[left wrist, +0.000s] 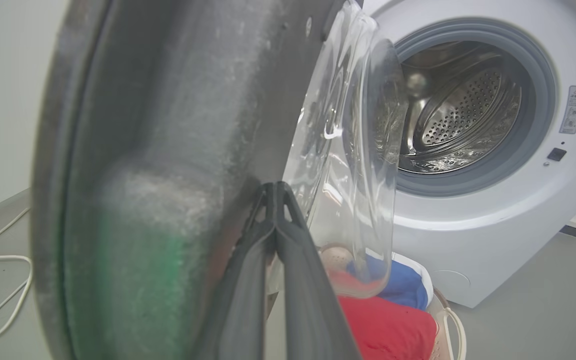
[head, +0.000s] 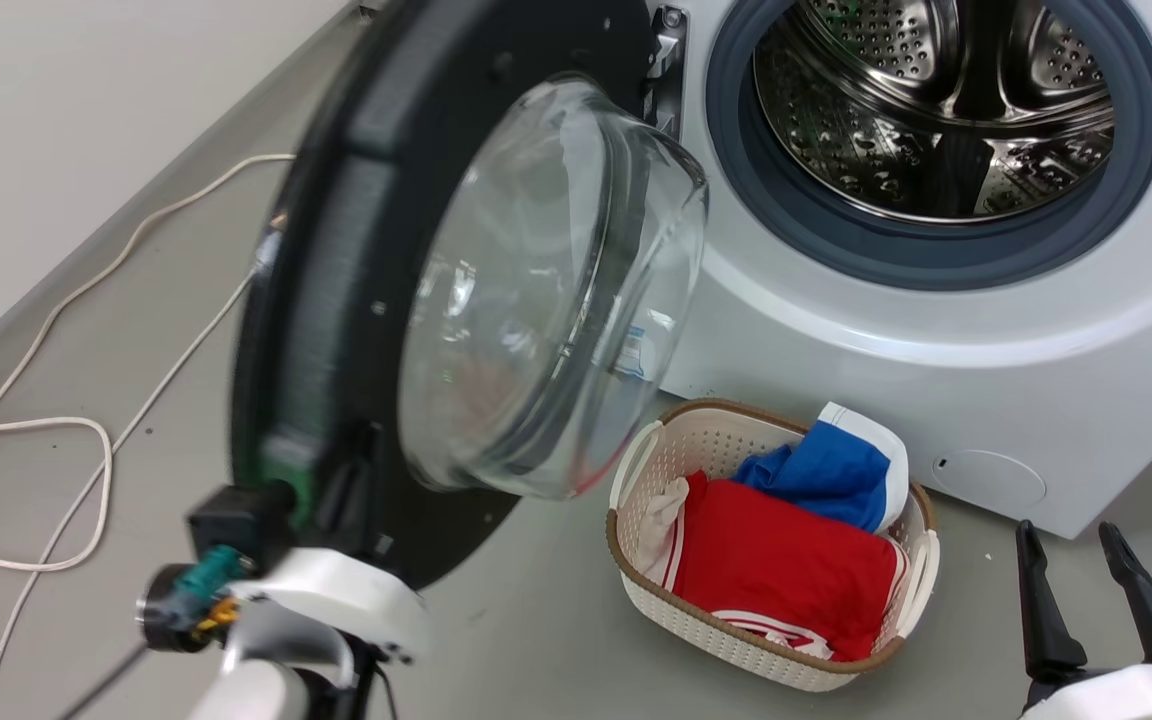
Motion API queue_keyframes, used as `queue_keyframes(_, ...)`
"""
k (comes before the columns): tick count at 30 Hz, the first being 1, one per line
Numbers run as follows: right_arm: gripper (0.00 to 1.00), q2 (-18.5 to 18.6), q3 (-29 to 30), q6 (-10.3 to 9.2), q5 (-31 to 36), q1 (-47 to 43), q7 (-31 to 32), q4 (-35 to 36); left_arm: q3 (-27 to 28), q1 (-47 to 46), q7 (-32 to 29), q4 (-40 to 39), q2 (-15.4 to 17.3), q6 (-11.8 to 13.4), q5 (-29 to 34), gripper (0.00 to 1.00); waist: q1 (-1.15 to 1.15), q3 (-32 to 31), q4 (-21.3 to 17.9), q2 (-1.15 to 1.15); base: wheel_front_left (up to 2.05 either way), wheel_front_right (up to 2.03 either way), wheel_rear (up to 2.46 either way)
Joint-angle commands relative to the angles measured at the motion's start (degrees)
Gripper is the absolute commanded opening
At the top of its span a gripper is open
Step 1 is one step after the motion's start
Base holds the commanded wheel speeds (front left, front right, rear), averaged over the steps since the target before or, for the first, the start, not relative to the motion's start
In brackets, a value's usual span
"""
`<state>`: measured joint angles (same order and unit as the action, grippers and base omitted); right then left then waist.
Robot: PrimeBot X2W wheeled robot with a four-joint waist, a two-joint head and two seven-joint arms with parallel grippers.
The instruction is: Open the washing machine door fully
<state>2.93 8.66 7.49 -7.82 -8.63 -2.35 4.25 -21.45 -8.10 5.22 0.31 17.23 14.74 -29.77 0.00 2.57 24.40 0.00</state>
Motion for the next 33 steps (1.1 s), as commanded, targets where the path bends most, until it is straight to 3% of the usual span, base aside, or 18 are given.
queue_keyframes(1,1.0,-0.06,-0.09,0.01,0.44,1.1,0.24,0.35,1.57,-1.22,0.68,0.68,0.66,0.0,-0.85,0.0,0.0,0.35,-0.25,0.0,0.0,0.0,0.0)
queue_keyframes(20,1.0,2.31,-0.08,0.01,0.05,4.21,2.6,2.24,14.35,-13.38,7.26,21.89,6.31,-5.44,-8.62,0.0,0.0,6.65,-5.51,0.0,0.0,0.0,0.0)
queue_keyframes(33,1.0,2.73,-0.21,0.01,-0.31,5.65,1.94,1.56,16.75,-17.32,9.61,31.42,5.9,-7.76,-8.47,0.0,0.0,7.48,-6.29,0.0,0.0,0.0,0.0)
